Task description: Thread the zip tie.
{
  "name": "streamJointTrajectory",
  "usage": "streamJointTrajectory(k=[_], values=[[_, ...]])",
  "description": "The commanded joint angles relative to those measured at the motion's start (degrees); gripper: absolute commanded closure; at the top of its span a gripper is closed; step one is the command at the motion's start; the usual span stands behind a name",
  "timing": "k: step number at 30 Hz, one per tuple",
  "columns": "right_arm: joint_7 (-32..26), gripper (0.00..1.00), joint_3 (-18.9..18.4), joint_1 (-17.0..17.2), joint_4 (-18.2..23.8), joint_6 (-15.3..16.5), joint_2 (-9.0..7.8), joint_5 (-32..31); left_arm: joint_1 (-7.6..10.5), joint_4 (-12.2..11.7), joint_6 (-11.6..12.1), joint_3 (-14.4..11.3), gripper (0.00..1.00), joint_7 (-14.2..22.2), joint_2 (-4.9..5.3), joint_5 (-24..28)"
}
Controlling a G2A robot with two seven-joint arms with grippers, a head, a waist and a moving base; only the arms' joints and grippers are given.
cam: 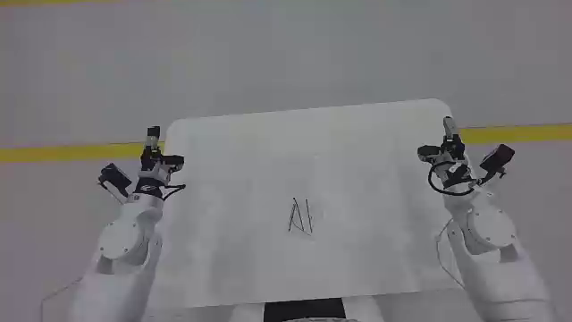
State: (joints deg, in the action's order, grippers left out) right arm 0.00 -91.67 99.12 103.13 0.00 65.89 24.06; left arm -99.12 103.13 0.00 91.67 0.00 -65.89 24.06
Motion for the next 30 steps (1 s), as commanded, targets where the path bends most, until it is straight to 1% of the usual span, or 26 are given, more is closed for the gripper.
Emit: streamJointTrajectory(k=[1,2,3,4,5,6,7,8,9,10,11,12,13,14,15,16,17,18,19,20,21,25,26,28,29,30], values=[[0.0,0.22,0.0,0.0,0.0,0.0,0.00,0.0,0.00,0.0,0.0,0.0,0.00,0.0,0.00,0.0],[0.0,0.00,0.0,0.0,0.0,0.0,0.00,0.0,0.00,0.0,0.0,0.0,0.22,0.0,0.00,0.0],[0.0,0.22,0.0,0.0,0.0,0.0,0.00,0.0,0.00,0.0,0.0,0.0,0.22,0.0,0.00,0.0],[0.0,0.00,0.0,0.0,0.0,0.0,0.00,0.0,0.00,0.0,0.0,0.0,0.00,0.0,0.00,0.0],[0.0,0.00,0.0,0.0,0.0,0.0,0.00,0.0,0.00,0.0,0.0,0.0,0.22,0.0,0.00,0.0],[0.0,0.22,0.0,0.0,0.0,0.0,0.00,0.0,0.00,0.0,0.0,0.0,0.22,0.0,0.00,0.0],[0.0,0.00,0.0,0.0,0.0,0.0,0.00,0.0,0.00,0.0,0.0,0.0,0.00,0.0,0.00,0.0],[0.0,0.22,0.0,0.0,0.0,0.0,0.00,0.0,0.00,0.0,0.0,0.0,0.00,0.0,0.00,0.0],[0.0,0.00,0.0,0.0,0.0,0.0,0.00,0.0,0.00,0.0,0.0,0.0,0.22,0.0,0.00,0.0],[0.0,0.22,0.0,0.0,0.0,0.0,0.00,0.0,0.00,0.0,0.0,0.0,0.22,0.0,0.00,0.0],[0.0,0.22,0.0,0.0,0.0,0.0,0.00,0.0,0.00,0.0,0.0,0.0,0.00,0.0,0.00,0.0],[0.0,0.22,0.0,0.0,0.0,0.0,0.00,0.0,0.00,0.0,0.0,0.0,0.00,0.0,0.00,0.0],[0.0,0.00,0.0,0.0,0.0,0.0,0.00,0.0,0.00,0.0,0.0,0.0,0.00,0.0,0.00,0.0],[0.0,0.00,0.0,0.0,0.0,0.0,0.00,0.0,0.00,0.0,0.0,0.0,0.22,0.0,0.00,0.0],[0.0,0.00,0.0,0.0,0.0,0.0,0.00,0.0,0.00,0.0,0.0,0.0,0.00,0.0,0.00,0.0],[0.0,0.00,0.0,0.0,0.0,0.0,0.00,0.0,0.00,0.0,0.0,0.0,0.00,0.0,0.00,0.0],[0.0,0.22,0.0,0.0,0.0,0.0,0.00,0.0,0.00,0.0,0.0,0.0,0.22,0.0,0.00,0.0],[0.0,0.00,0.0,0.0,0.0,0.0,0.00,0.0,0.00,0.0,0.0,0.0,0.00,0.0,0.00,0.0],[0.0,0.00,0.0,0.0,0.0,0.0,0.00,0.0,0.00,0.0,0.0,0.0,0.22,0.0,0.00,0.0],[0.0,0.22,0.0,0.0,0.0,0.0,0.00,0.0,0.00,0.0,0.0,0.0,0.00,0.0,0.00,0.0],[0.0,0.00,0.0,0.0,0.0,0.0,0.00,0.0,0.06,0.3,0.2,-0.2,0.00,0.5,0.00,-0.1],[0.0,0.00,0.0,0.0,0.0,0.0,0.00,0.0,-0.79,1.1,2.7,-1.0,0.00,4.4,0.07,-2.6],[0.0,0.00,0.0,0.0,0.0,0.0,0.00,0.0,-1.29,1.3,2.9,-1.4,0.00,6.2,0.18,-4.8],[0.0,0.00,0.0,0.0,0.0,0.0,0.00,0.0,-1.97,1.7,2.9,-1.7,0.00,9.5,0.36,-6.2],[0.0,0.00,0.0,0.0,0.0,0.0,0.00,0.0,-2.30,1.7,3.7,-1.1,0.00,9.8,0.54,-9.4],[0.0,0.00,0.0,0.0,0.0,0.0,0.00,0.0,-2.30,1.7,3.7,-1.1,0.00,9.8,0.54,-9.4]])
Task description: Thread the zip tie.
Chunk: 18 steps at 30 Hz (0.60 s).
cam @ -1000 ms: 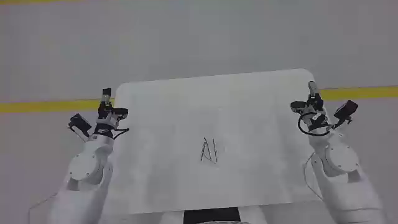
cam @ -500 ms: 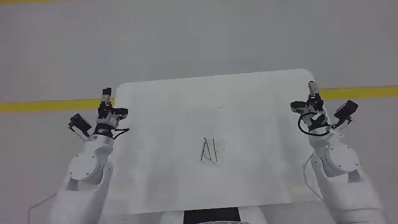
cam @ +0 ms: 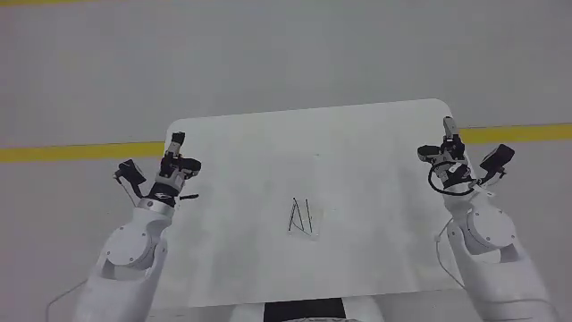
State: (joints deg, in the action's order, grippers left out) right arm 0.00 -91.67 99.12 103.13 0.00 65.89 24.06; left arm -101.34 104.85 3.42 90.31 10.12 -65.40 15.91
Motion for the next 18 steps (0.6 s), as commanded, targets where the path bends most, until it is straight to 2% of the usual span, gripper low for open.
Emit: streamJointTrajectory(k=[1,14,15,17,18], values=[[0.0,0.00,0.0,0.0,0.0,0.0,0.00,0.0,-0.08,0.0,0.3,0.2,0.00,-0.3,0.05,-1.3],[0.0,0.00,0.0,0.0,0.0,0.0,0.00,0.0,-0.08,0.0,0.3,0.2,0.00,-0.3,0.05,-1.3],[0.0,0.00,0.0,0.0,0.0,0.0,0.00,0.0,-0.09,0.5,0.2,-0.6,0.00,1.0,0.11,-2.8],[0.0,0.00,0.0,0.0,0.0,0.0,0.00,0.0,0.30,1.0,-1.8,-2.7,0.00,4.7,0.42,-9.6],[0.0,0.00,0.0,0.0,0.0,0.0,0.00,0.0,0.42,1.0,-2.5,-3.2,0.00,5.7,0.51,-11.2]])
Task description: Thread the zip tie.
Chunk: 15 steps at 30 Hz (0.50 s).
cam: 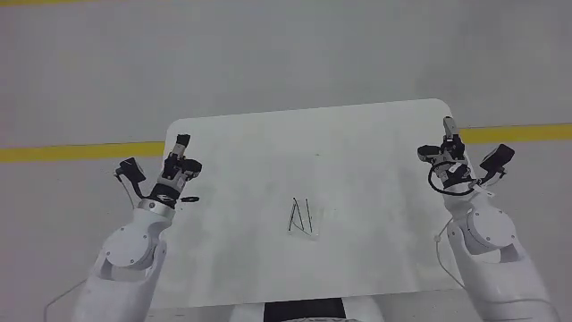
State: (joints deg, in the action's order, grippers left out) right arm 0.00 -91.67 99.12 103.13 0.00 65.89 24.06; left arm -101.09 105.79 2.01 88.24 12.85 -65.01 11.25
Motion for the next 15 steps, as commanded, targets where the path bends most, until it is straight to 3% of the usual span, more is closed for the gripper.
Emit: streamJointTrajectory(k=[1,11,15], values=[[0.0,0.00,0.0,0.0,0.0,0.0,0.00,0.0,0.19,0.1,-1.3,-1.2,0.00,3.6,0.20,-7.6],[0.0,0.00,0.0,0.0,0.0,0.0,0.00,0.0,0.19,0.1,-1.2,-1.2,0.00,3.6,0.22,-7.9],[0.0,0.00,0.0,0.0,0.0,0.0,0.00,0.0,1.12,1.9,-1.4,-3.9,0.00,8.4,0.45,-12.5]])
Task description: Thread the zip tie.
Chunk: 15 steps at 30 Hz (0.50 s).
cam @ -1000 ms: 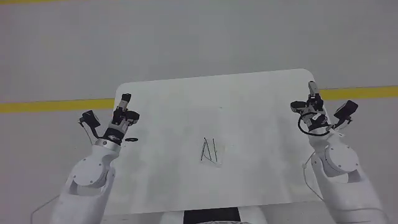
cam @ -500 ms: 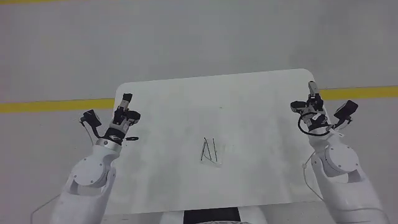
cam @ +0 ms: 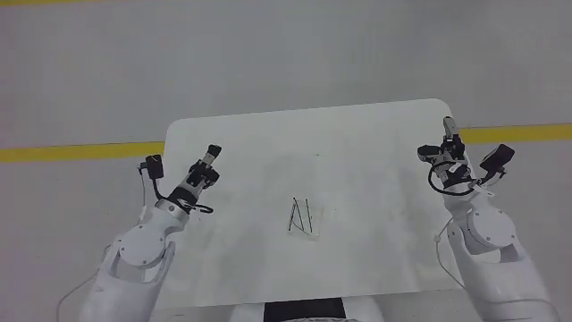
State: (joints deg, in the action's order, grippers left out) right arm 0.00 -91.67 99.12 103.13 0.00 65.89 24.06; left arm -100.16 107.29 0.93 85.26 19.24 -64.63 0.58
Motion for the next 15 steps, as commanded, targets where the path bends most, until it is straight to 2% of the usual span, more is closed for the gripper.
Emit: streamJointTrajectory(k=[1,4,15], values=[[0.0,0.00,0.0,0.0,0.0,0.0,0.00,0.0,0.27,0.6,-1.0,-1.5,0.00,3.2,0.13,-2.8],[0.0,0.00,0.0,0.0,0.0,0.0,0.00,0.0,0.63,1.5,-3.2,-3.3,0.00,8.5,0.56,-7.9],[0.0,0.00,0.0,0.0,0.0,0.0,0.00,0.0,0.70,1.6,-3.3,-3.4,0.00,8.5,0.58,-8.4]])
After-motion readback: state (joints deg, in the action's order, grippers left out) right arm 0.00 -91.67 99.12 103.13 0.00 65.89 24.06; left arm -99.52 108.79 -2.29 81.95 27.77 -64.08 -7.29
